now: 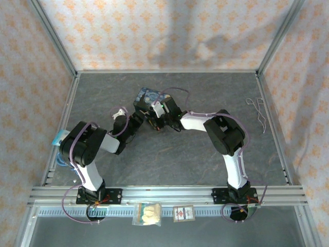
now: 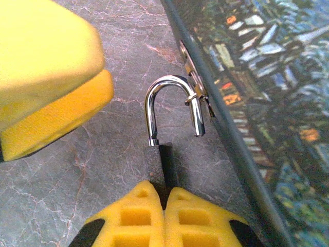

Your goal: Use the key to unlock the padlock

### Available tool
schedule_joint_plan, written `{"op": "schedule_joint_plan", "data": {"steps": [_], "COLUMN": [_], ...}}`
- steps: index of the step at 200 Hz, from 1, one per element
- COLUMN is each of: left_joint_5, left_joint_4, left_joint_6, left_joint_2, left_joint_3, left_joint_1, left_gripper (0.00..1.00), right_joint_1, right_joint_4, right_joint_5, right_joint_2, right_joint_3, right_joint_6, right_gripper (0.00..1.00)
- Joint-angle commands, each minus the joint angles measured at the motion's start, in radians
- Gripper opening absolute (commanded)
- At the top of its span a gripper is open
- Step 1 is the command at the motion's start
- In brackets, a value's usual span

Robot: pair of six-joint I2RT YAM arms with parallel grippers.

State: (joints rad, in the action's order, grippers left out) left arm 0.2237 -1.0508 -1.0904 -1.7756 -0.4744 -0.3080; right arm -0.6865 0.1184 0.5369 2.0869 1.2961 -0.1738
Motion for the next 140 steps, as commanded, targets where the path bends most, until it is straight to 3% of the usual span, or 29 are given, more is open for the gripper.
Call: {"op": "schedule_joint_plan", "data": {"steps": [1, 68, 131, 140], "left_joint_5": [0.009, 0.039, 0.025, 0.014], "left_joint_4": [-0.034, -0.117, -0.208, -0.2], "left_joint_6": [0.006, -0.029, -0.072, -0.065], "left_joint_2": [-0.055, -0.127, -0.188, -0.18], "left_joint_3": [-0.019, -0.084, -0.047, -0.04], "left_joint_1": [-0.002, -0.022, -0.025, -0.025], "left_gripper": [0.44, 0.38, 0.06, 0.02], "right_joint_1": [-0.005, -0.007, -0.005, -0.005], "right_joint_4": [-0.057, -0.06, -0.056, -0.046], "right_joint_5": [0.028, 0.057, 0.049, 0.034], "right_joint_2": [0.028, 0.028, 0.009, -0.009], "right_joint_3": [0.025, 0.026, 0.015, 0.0], "right_joint_6": [-0.023, -0.021, 0.001, 0.023], "right_gripper": [0.0, 0.0, 0.0, 0.05]}}
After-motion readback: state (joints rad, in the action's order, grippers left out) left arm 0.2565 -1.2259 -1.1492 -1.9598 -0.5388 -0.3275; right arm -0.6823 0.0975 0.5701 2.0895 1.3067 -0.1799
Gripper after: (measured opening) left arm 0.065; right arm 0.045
